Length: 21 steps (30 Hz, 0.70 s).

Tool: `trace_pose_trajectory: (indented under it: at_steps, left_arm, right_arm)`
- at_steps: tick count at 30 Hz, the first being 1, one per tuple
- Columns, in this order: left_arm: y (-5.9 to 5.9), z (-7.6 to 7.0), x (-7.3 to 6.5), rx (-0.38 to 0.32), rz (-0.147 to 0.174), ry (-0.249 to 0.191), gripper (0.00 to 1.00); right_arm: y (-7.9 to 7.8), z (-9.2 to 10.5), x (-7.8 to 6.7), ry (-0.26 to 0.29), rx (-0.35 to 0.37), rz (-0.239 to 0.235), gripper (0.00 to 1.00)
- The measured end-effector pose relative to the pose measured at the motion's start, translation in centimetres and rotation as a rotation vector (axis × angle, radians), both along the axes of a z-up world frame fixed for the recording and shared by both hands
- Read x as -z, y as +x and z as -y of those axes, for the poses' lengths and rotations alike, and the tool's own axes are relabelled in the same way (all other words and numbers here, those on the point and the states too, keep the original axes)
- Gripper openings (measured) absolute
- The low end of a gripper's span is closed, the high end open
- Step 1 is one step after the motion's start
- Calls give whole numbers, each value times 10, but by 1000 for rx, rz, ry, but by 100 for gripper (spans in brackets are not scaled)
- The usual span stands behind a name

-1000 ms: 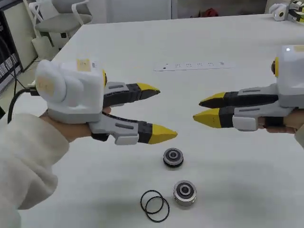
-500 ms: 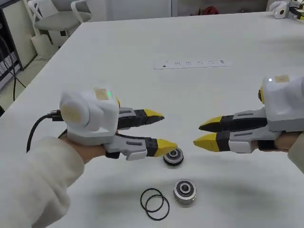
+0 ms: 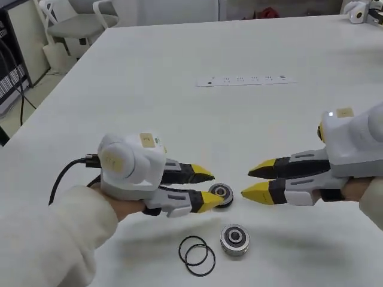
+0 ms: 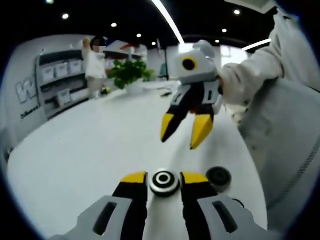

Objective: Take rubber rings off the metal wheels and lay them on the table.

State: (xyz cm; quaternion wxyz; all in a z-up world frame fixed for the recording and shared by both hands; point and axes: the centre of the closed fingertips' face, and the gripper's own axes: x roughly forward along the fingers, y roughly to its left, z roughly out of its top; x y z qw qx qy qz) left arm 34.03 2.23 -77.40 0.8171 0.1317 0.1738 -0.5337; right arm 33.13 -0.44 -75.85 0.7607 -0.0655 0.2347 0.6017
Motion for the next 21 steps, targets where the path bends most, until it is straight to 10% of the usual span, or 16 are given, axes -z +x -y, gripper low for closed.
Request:
trace_pose_trajectory:
  at_steps: [21]
  left_arm:
    - [2, 7, 16, -13, -29, 37, 16]
  right_arm:
    - [-5, -4, 13, -35, -14, -7, 26]
